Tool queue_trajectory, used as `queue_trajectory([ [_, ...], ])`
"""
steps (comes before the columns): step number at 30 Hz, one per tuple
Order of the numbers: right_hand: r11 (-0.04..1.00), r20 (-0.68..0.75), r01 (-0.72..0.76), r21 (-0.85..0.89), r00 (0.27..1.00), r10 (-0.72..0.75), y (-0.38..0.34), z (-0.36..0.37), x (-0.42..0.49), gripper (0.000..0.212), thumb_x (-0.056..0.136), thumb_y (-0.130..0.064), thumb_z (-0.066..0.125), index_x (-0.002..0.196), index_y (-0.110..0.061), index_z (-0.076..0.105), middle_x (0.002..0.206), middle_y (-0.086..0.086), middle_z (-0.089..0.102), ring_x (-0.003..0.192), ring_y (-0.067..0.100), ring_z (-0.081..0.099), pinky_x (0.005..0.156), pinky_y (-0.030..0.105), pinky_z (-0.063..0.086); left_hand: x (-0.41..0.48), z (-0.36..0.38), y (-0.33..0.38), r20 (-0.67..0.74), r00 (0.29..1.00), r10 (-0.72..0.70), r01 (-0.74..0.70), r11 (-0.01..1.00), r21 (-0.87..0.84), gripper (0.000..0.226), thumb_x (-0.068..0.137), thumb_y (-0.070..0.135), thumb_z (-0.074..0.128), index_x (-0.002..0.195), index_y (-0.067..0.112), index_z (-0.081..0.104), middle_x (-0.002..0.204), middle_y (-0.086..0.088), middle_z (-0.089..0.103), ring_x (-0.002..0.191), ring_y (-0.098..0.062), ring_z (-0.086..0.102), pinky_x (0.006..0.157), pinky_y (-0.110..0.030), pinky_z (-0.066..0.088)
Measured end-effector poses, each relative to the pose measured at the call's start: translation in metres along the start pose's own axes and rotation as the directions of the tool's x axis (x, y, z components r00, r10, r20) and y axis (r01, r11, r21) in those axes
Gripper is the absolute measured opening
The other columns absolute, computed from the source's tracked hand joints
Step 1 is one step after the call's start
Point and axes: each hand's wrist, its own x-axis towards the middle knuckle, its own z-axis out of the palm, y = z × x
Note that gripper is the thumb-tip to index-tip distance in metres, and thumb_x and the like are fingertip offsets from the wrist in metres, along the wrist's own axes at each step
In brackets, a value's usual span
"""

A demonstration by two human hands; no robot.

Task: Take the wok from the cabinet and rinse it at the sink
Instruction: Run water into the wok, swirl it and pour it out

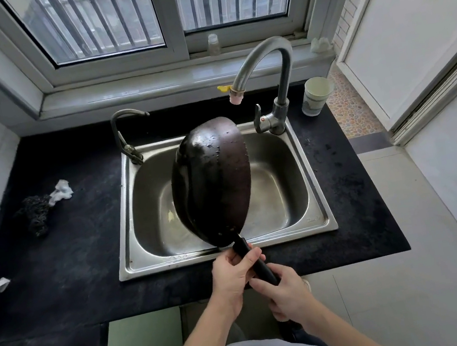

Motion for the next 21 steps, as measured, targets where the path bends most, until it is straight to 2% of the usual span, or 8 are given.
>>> queue_trajectory([
  [4,0.999,0.013,-0.004,0.046,1.0,0.003,0.0054,-0.0045,-0.0009,0.018,0.096,-0.019,0.064,0.095,-0.006,0.051,0.052,0.002,0.035,0.036,0.012,0.031,0.036,0.02,0.026,-0.0015,0.0055,0.0011,-0.02,1.0,0.004,-0.003,0.999,0.034,0.019,0.082,0.003,0.075,0.099,-0.001,0.068,0.083,-0.012,0.075,0.087,-0.027,0.074,0.08,-0.041,0.061],
  [7,0.999,0.019,-0.012,0.044,1.0,0.011,0.0063,-0.0073,-0.0013,0.025,0.096,-0.018,0.064,0.1,0.002,0.049,0.054,0.004,0.036,0.038,0.012,0.031,0.036,0.02,0.026,-0.0018,0.0077,0.0005,-0.028,1.0,0.008,-0.007,0.999,0.052,0.019,0.081,0.002,0.076,0.098,-0.001,0.068,0.083,-0.012,0.076,0.087,-0.028,0.075,0.076,-0.037,0.061],
  [9,0.999,0.015,-0.008,0.039,1.0,0.008,0.0061,-0.0078,-0.0013,0.027,0.096,-0.018,0.064,0.101,0.003,0.049,0.055,0.005,0.036,0.039,0.012,0.031,0.036,0.02,0.027,-0.0016,0.0081,0.0004,-0.034,0.999,0.007,-0.005,0.999,0.053,0.019,0.081,0.003,0.076,0.098,0.0,0.068,0.084,-0.013,0.076,0.088,-0.029,0.074,0.077,-0.038,0.061],
  [13,0.999,0.019,0.009,0.031,1.0,-0.009,0.0061,-0.0079,-0.0001,0.018,0.096,-0.019,0.064,0.096,-0.005,0.052,0.054,0.004,0.038,0.037,0.012,0.032,0.036,0.02,0.028,-0.0018,0.0075,-0.0005,-0.033,0.999,0.006,-0.005,0.998,0.057,0.02,0.081,0.004,0.076,0.099,0.001,0.068,0.084,-0.012,0.077,0.09,-0.029,0.074,0.083,-0.043,0.06],
  [21,0.999,0.018,0.016,0.029,1.0,-0.017,0.0056,-0.0035,-0.0004,0.015,0.097,-0.018,0.063,0.095,-0.006,0.053,0.055,0.002,0.039,0.037,0.012,0.033,0.036,0.02,0.029,-0.0029,0.0067,0.0003,-0.044,0.999,0.005,-0.003,0.999,0.053,0.021,0.082,0.004,0.075,0.101,0.0,0.068,0.086,-0.012,0.075,0.09,-0.03,0.074,0.081,-0.039,0.061],
])
